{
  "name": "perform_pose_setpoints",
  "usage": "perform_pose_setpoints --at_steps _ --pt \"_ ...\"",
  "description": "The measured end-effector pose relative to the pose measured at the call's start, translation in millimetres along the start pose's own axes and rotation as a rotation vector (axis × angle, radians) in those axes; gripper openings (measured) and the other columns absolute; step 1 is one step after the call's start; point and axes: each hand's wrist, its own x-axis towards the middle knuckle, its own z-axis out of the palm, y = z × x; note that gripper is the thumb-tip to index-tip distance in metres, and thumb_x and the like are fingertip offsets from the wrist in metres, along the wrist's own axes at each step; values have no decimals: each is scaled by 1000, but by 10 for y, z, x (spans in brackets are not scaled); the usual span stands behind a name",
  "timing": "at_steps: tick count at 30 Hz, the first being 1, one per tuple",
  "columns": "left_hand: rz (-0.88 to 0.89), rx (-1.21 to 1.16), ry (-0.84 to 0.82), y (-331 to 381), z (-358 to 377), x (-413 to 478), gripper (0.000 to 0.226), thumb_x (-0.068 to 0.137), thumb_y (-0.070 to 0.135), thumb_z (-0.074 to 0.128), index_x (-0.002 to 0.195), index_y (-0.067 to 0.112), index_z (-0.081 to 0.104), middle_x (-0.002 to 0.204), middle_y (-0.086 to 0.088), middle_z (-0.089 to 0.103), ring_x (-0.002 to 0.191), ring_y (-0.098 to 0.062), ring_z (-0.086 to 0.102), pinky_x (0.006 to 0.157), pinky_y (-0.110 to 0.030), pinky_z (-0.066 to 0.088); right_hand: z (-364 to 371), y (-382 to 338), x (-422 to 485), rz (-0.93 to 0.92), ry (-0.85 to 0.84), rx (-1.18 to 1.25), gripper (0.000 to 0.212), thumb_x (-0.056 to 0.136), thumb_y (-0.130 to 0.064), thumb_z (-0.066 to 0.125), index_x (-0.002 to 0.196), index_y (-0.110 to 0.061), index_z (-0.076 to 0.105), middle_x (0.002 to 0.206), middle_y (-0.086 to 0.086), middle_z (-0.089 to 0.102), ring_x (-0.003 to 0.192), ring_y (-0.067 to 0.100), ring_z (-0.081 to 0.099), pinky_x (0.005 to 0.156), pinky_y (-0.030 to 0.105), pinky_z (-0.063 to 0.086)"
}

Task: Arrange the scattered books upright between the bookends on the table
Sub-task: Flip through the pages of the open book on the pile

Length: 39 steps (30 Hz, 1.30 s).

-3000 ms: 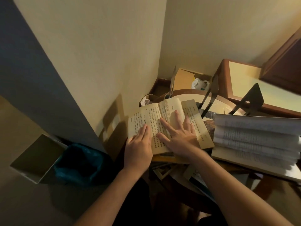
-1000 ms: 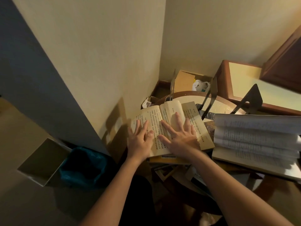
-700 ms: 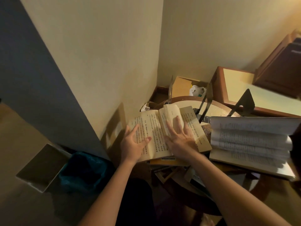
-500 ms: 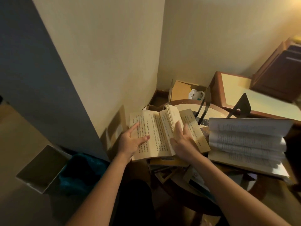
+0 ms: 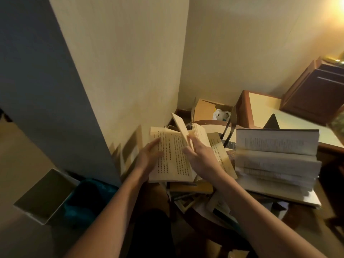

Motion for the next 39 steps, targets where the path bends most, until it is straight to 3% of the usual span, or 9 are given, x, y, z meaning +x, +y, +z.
perform_pose_setpoints --at_steps 3,7,11,14,18,22,26,30,39 --pt "-76 -70 69 157 6 -16 36 102 51 47 126 30 64 105 -2 71 88 -20 69 69 -32 56 138 -108 -22 -11 -81 -79 65 99 -52 51 154 -24 29 138 5 57 102 14 64 74 24 60" --pt "-34 -8 -22 205 20 3 84 83 84 41 146 30 46 128 2 64 109 -20 64 92 -41 56 319 -2 -5 -40 -226 -249 75 97 -61 48 159 -29 20 166 -2 22 144 24 38 113 43 38" --pt "13 191 25 108 59 -32 90 80 68 69 154 34 30 136 3 54 120 -22 56 92 -42 55 272 38 -40 -169 -315 -357 55 103 -51 41 152 -28 37 161 -3 35 131 20 53 104 40 51" --pt "6 229 33 30 85 -36 109 75 58 79 160 31 17 145 0 47 131 -26 50 103 -48 50 122 46 -49 -341 -98 -377 34 104 -37 46 133 -25 61 137 -6 62 120 12 60 99 33 53" --pt "-24 170 59 -85 141 -16 106 80 39 82 159 35 11 139 3 52 120 -23 56 99 -51 53 -38 116 13 -411 174 -449 35 99 -35 55 131 -22 63 144 -1 57 136 20 49 113 46 41" --pt "-77 126 16 -143 117 23 93 80 35 83 153 37 26 126 6 58 119 -23 58 99 -51 52 -253 238 126 -220 265 -438 53 97 -42 56 147 -25 46 163 4 30 151 28 24 120 52 20" --pt "-75 246 13 -167 108 88 94 93 22 69 161 31 6 147 -5 47 138 -27 44 112 -50 41 -348 566 245 126 80 -337 80 96 -58 50 159 -36 7 169 2 2 154 34 5 121 61 18" --pt "-52 318 46 -162 175 152 93 95 10 64 161 30 3 144 -6 48 131 -27 48 107 -45 45 -196 643 232 96 -100 -314 89 93 -64 50 157 -43 -8 168 -4 -2 151 34 17 112 61 37" --pt "54 444 115 -96 237 207 102 90 9 72 162 25 1 145 -11 48 133 -28 48 105 -41 47 239 435 294 97 -78 -376 95 83 -85 38 155 -47 -11 167 -1 -16 152 37 -13 112 75 -2"
